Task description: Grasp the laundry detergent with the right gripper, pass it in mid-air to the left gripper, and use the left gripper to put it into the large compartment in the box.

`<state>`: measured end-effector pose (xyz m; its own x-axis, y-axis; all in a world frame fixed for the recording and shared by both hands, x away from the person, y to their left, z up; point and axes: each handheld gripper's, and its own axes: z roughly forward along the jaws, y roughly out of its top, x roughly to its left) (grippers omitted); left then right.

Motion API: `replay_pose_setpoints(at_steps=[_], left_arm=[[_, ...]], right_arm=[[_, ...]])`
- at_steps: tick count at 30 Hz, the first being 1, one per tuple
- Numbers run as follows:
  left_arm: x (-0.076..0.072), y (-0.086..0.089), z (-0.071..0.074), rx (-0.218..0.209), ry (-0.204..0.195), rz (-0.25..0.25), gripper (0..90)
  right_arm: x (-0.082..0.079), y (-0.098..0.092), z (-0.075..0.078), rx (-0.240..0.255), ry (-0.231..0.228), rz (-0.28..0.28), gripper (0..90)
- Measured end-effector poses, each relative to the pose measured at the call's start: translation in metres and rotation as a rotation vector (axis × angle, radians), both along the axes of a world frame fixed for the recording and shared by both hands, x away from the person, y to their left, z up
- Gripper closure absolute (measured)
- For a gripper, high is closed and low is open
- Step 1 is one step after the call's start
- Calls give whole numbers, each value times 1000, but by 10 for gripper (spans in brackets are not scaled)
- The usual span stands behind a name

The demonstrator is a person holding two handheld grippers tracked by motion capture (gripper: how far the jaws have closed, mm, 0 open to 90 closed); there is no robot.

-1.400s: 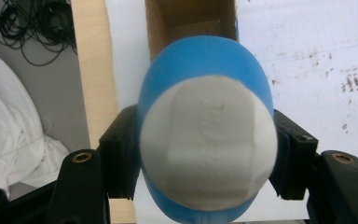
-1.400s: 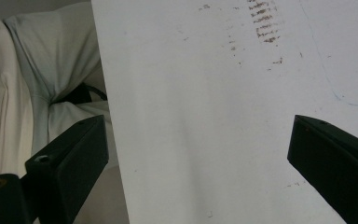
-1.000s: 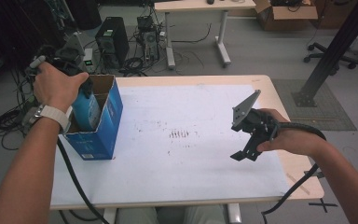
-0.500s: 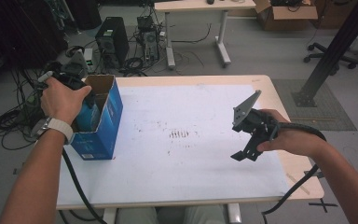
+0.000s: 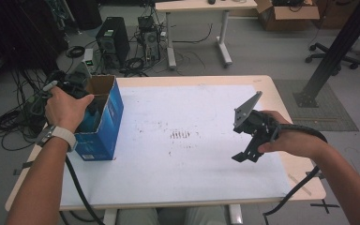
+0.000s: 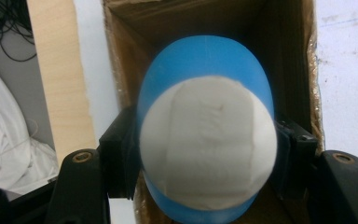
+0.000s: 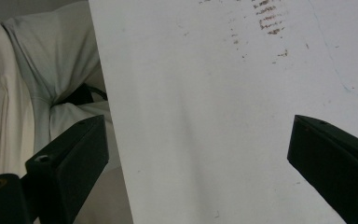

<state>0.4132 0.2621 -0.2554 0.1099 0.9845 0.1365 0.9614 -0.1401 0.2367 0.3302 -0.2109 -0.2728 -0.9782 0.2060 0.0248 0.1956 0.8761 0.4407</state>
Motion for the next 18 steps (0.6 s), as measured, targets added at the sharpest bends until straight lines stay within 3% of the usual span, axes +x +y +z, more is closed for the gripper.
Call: replay_pose_setpoints(at_steps=[12,18], left_arm=[[3,2,-20,-14,24,2,380],[4,3,-20,-21,27,-1,379]], right_arm=[[-1,-3,-2,-3,6,-8,54],[-1,-2,-3,-6,11,-9,56]])
